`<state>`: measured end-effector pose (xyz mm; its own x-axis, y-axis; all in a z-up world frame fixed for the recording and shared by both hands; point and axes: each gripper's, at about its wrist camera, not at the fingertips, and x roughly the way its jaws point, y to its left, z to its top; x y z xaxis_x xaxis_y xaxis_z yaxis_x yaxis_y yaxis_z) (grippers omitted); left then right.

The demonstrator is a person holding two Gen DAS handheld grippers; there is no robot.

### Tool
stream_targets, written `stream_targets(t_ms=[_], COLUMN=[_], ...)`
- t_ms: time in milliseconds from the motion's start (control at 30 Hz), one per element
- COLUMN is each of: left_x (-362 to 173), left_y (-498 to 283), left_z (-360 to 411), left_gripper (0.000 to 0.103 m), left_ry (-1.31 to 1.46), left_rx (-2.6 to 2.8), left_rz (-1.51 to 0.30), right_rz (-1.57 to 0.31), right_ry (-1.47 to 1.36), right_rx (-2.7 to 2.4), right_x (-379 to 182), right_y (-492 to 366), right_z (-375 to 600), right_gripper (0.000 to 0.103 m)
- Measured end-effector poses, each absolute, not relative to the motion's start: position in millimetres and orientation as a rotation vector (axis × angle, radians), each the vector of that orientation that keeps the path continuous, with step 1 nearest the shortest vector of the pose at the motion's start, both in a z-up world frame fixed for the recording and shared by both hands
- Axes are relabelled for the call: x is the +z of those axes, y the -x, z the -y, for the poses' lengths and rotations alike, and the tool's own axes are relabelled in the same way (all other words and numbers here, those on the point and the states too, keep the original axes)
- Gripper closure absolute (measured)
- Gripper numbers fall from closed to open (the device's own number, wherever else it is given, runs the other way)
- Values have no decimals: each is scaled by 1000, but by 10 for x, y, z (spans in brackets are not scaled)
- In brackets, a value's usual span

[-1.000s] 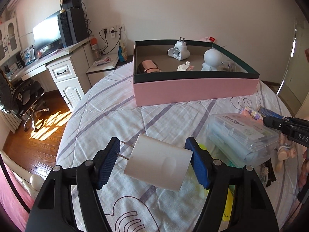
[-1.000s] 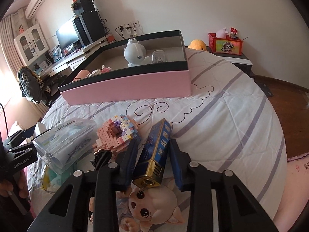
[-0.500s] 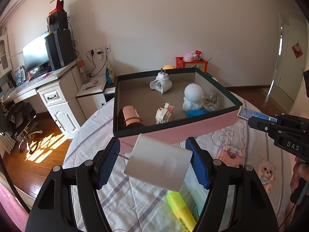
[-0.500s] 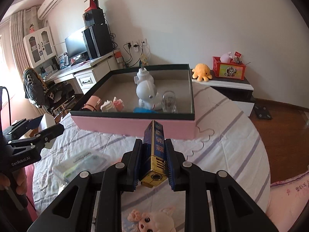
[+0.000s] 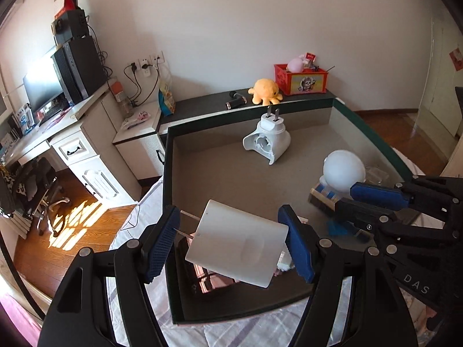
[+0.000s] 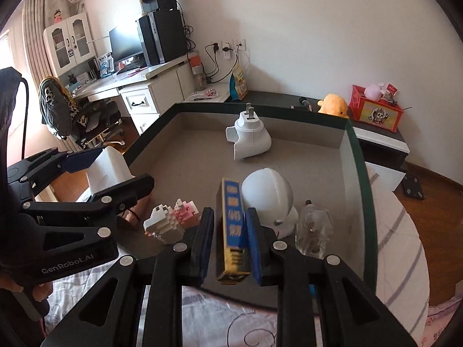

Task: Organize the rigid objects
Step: 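Carry the white box and blue-gold package over the pink box and release them, then move both tools back toward the remaining items on the bed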

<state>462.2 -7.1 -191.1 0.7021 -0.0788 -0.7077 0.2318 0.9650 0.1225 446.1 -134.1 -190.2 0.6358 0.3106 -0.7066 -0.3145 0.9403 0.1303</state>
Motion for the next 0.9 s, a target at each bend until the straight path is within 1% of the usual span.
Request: stream_targets(t_ms=[100, 233, 267, 300, 333, 367, 400, 433, 467, 500, 567, 700, 900], left_x=[-2016, -2060, -2044, -2017, -1973, -1923, -1863, -1800, -1740, -1675, -1552, -1361, -1166], left_y=[-4770, -4814, -4802, -4769, -4723, -4665, -4607, -4544, -4475, -4400, -4181, -3602, -2731], left_z=[88, 108, 102, 90, 75, 59, 29, -1, -34, -70, -142, -250, -317], left_gripper=[31, 31, 29, 21, 17, 14, 12, 10, 5, 3, 2, 0, 0], left_ry=[-217, -223, -216, -209, -203, -202, -196, -182, -167, -153, -128, -104, -73], left_rx=[-159, -137, -137, -141, -144, -141, -141, -148, -153, -150, -157, -142, -85], left_rz=[-800, -781, -771, -757, -737, -714, -692, -673, -659, -644, -607, -523, -436], right_rz=[-814, -802, -784, -770, -757, -738, -724, -714, -698, -682, -660, -589, -484], right_ry=[29, 34, 24, 19, 16, 13, 12, 9, 0, -7, -15, -26, -33], right_rx=[348, 316, 309, 308, 307, 296, 291, 294, 298, 297, 290, 261, 206], right_x=[-1933, -1939, -1913, -1878, -1842, -1797, -1754, -1714, -1666, -1617, -1510, -1303, -1102], right_y=[-4552, -4580, -4540, -4513, -4465, -4410, -4362, -4306, -4229, -4145, -3964, -3475, -2627], right_z=[1279, 1273, 1298, 1310, 1333, 1362, 1378, 1395, 1421, 1445, 1482, 1553, 1605], right_gripper=[80, 80, 79, 77, 70, 60, 55, 46, 39, 35, 22, 22, 16])
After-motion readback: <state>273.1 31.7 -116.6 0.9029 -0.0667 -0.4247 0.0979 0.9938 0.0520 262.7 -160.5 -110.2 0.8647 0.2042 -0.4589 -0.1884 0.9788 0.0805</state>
